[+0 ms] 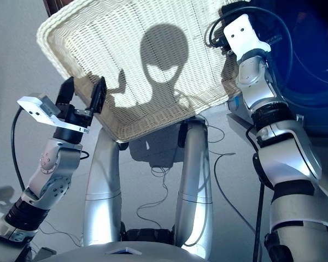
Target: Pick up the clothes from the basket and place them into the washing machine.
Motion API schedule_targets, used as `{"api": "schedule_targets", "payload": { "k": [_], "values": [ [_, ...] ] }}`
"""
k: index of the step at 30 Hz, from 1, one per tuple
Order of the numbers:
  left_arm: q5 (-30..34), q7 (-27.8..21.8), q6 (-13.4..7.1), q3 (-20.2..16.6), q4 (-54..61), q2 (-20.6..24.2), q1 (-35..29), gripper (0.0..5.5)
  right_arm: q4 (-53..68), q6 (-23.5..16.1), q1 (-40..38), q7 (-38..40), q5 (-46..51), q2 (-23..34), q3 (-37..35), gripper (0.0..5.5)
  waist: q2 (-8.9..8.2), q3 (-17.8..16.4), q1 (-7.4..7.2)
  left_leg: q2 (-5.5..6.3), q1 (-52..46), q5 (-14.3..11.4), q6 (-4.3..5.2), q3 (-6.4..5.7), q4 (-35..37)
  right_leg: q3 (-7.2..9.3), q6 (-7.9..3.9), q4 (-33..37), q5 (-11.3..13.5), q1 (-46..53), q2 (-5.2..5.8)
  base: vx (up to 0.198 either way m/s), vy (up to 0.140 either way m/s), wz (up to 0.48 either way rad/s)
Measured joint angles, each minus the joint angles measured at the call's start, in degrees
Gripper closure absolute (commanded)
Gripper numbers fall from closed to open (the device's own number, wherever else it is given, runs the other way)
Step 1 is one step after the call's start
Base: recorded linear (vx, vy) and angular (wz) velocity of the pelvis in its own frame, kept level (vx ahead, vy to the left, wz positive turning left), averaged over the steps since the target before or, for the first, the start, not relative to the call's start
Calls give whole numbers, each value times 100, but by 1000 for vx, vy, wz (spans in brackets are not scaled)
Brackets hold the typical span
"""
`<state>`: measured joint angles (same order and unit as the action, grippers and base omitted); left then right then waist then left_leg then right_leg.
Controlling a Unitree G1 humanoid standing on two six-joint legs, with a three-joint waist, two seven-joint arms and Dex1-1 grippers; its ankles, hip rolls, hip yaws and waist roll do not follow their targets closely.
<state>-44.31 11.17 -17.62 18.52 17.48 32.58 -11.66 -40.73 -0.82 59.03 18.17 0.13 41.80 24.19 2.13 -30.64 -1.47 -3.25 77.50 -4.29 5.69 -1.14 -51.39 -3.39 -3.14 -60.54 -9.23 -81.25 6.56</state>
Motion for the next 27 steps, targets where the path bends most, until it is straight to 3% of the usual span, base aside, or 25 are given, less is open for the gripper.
{"api": "schedule_targets", "payload": {
  "k": [4,5,6,7,8,14,27],
  "values": [
    [0,51,-14,-91,27,19,12,0,523,-107,-521,65,-106,3,-470,550,-2,-1,2,7,0,-78,-16,25,-87,8,8,-56,-53,14,-17,0,0,0],
    [0,52,-19,-93,38,26,23,0,648,-144,-610,72,-116,1,-549,524,-2,-1,12,5,-1,-86,-26,24,-94,10,8,-57,-62,22,-16,0,0,0],
    [-1,51,-19,-92,40,38,34,0,677,-187,-645,71,-130,1,-580,365,-3,-2,1,4,-2,-94,-33,23,-115,10,4,-60,-67,29,-17,0,0,0],
    [-2,51,-19,-92,41,45,45,0,678,-193,-716,80,-206,4,-609,84,-3,-2,-2,-2,-2,-108,-39,22,-144,8,-1,-65,-70,40,-21,0,0,0],
    [-3,51,-20,-91,44,56,57,0,704,-211,-751,121,-225,5,-645,0,-3,-2,2,-1,-2,-130,-44,11,-187,12,-8,-80,-78,57,-23,0,0,0],
    [-12,51,-28,-99,93,191,142,0,802,-222,-1165,108,-427,-41,-550,0,-8,-4,-9,-8,18,-197,-62,1,-360,-8,-58,-150,-88,95,-10,0,0,0],
    [-118,49,-27,-134,137,192,223,0,802,-222,-1176,-16,-424,-72,-545,0,-69,-13,-82,6,38,-231,-76,-3,-419,-4,-72,-162,-82,94,-26,0,0,0]
  ]
}}
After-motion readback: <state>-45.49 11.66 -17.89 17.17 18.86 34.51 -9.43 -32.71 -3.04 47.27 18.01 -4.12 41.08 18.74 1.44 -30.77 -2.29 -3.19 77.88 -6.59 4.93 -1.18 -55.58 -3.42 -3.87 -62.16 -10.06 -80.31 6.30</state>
